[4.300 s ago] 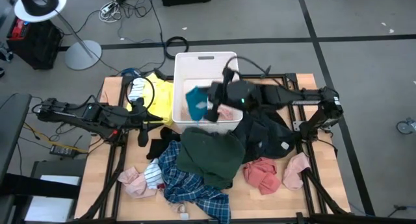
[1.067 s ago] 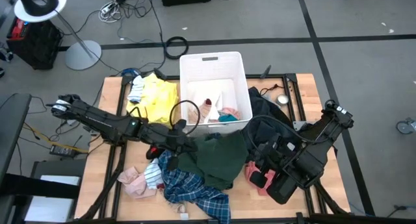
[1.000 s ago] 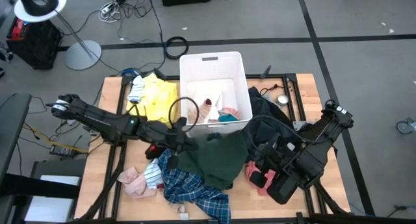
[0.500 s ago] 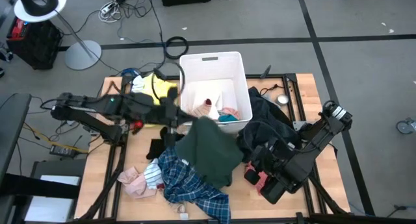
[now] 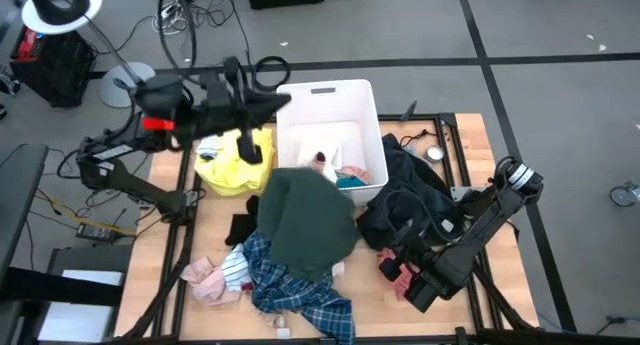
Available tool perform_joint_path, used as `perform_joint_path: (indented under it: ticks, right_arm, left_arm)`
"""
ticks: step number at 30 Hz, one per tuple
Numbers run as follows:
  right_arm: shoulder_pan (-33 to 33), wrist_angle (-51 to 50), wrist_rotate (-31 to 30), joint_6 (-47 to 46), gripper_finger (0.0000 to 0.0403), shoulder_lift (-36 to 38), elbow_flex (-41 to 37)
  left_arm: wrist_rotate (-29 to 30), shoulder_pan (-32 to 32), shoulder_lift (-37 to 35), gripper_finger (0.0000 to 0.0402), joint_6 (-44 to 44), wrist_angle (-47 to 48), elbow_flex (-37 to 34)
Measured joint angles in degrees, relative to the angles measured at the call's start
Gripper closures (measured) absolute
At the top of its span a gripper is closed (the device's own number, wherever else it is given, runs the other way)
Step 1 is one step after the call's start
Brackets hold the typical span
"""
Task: Sort clothes
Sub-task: Put the green blouse into the laundry bin
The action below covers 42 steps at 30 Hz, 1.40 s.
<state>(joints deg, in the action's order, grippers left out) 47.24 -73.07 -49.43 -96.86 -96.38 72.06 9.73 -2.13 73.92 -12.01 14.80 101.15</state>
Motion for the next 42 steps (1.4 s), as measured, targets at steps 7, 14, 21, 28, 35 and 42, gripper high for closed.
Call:
perform_joint_path:
  ticks: [7,14,21,28,35,42]
  right_arm:
    - [0.0,4.3,0.15,0.58,0.0395,0.07,-2.28]
    - [0.0,7.91,1.19,0.73,0.0398,0.07,-4.4]
    - [0.0,8.05,1.2,0.77,0.0401,0.07,-4.51]
    - [0.0,8.04,1.19,0.9,0.0399,0.07,-4.51]
    - [0.0,8.04,1.18,0.9,0.0399,0.07,-4.51]
    - [0.0,8.04,1.18,0.94,0.0398,0.07,-4.51]
  left_arm:
    - [-4.03,-3.82,4.41,0.0401,0.17,8.21,6.87]
    - [-3.67,-4.85,5.18,0.0401,0.22,16.38,6.94]
    - [-6.02,-4.57,5.35,0.0376,2.12,21.25,6.94]
    - [-9.55,-4.52,5.52,0.0299,5.85,25.89,6.94]
    - [-8.72,-4.37,5.58,0.0249,6.95,32.07,6.61]
    - [-8.5,-3.4,5.68,0.025,7.99,40.88,-0.79]
